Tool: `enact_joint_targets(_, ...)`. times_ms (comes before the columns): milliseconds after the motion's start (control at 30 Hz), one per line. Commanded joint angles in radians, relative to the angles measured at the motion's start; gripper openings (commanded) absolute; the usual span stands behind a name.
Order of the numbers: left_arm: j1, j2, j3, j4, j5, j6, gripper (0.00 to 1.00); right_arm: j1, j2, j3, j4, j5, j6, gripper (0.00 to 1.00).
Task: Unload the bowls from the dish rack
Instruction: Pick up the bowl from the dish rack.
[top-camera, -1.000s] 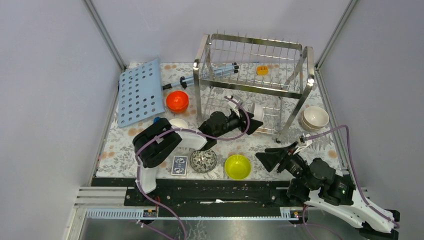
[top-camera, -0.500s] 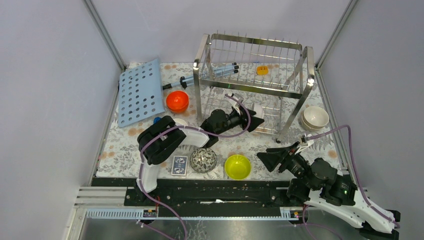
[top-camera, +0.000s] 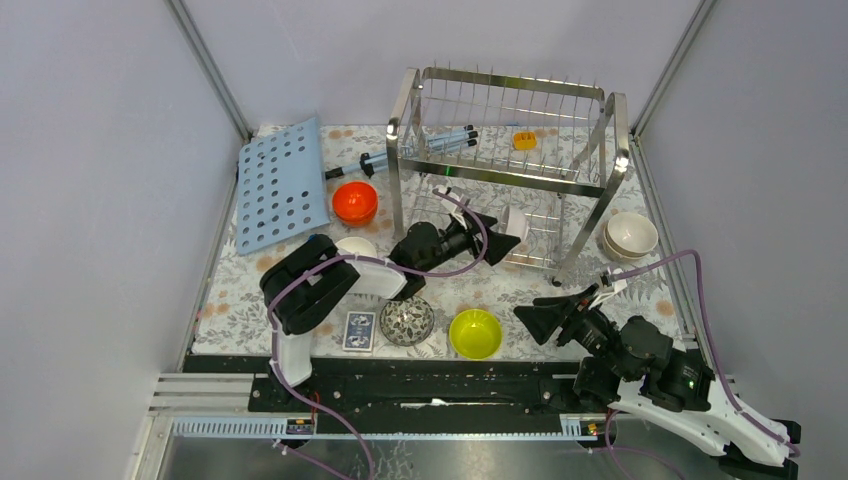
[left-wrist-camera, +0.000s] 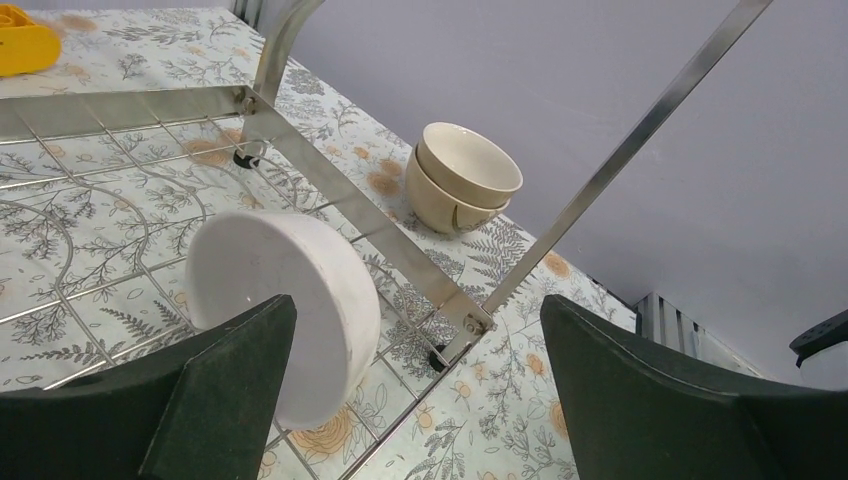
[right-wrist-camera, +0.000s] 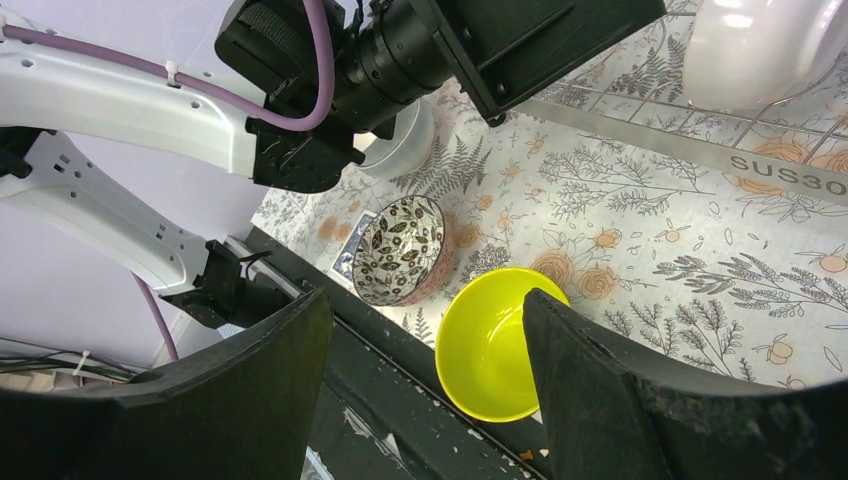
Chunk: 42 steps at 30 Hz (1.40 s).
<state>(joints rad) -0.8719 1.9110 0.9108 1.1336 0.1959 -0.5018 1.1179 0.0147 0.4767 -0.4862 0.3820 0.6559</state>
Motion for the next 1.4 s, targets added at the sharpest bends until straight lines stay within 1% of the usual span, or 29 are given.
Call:
enact_joint_targets(0, 0.004, -0.028, 0.001, 0.055, -0.014, -0.006, 0.95, -0.006, -0.008, 0.026, 0.008, 0.028, -0.001, 0.77)
enact_joint_targets(233, 0.016, 0.079, 0.093, -0.033, 0.052, -0.045, 0.80, -0.006, -0.007, 0.040, -0.006, 0.028, 0.009, 0.77)
enact_joint_targets(400, 0.021, 0.120, 0.143, -0.062, 0.108, -0.051, 0.72, -0.006, -0.008, 0.050, -0.020, 0.027, 0.013, 0.77)
enact_joint_targets(600, 0.025, 0.155, 0.169, -0.069, 0.138, -0.061, 0.60, -0.006, -0.007, 0.049, -0.019, 0.026, 0.015, 0.77)
enact_joint_targets(767, 0.037, 0.184, 0.161, 0.013, 0.178, -0.118, 0.38, -0.006, -0.008, 0.050, -0.026, 0.025, 0.016, 0.77)
enact_joint_targets(867, 0.039, 0.198, 0.175, 0.037, 0.209, -0.137, 0.32, -0.007, -0.008, 0.048, -0.026, 0.023, 0.018, 0.77)
enact_joint_targets(1067, 0.041, 0.231, 0.199, 0.068, 0.236, -0.158, 0.22, -0.006, -0.008, 0.050, -0.031, 0.024, 0.019, 0.77)
enact_joint_targets(1133, 0.042, 0.240, 0.199, 0.094, 0.242, -0.171, 0.15, -0.006, -0.008, 0.050, -0.032, 0.026, 0.019, 0.77)
enact_joint_targets(1233, 0.047, 0.255, 0.195, 0.168, 0.254, -0.212, 0.03, -0.006, -0.007, 0.048, -0.032, 0.025, 0.020, 0.77)
enact_joint_targets(1267, 0.049, 0.260, 0.194, 0.194, 0.259, -0.226, 0.00, -0.006, -0.007, 0.048, -0.032, 0.026, 0.021, 0.77)
enact_joint_targets(1367, 0.059, 0.275, 0.195, 0.271, 0.286, -0.260, 0.00, -0.006, -0.008, 0.047, -0.032, 0.025, 0.021, 0.77)
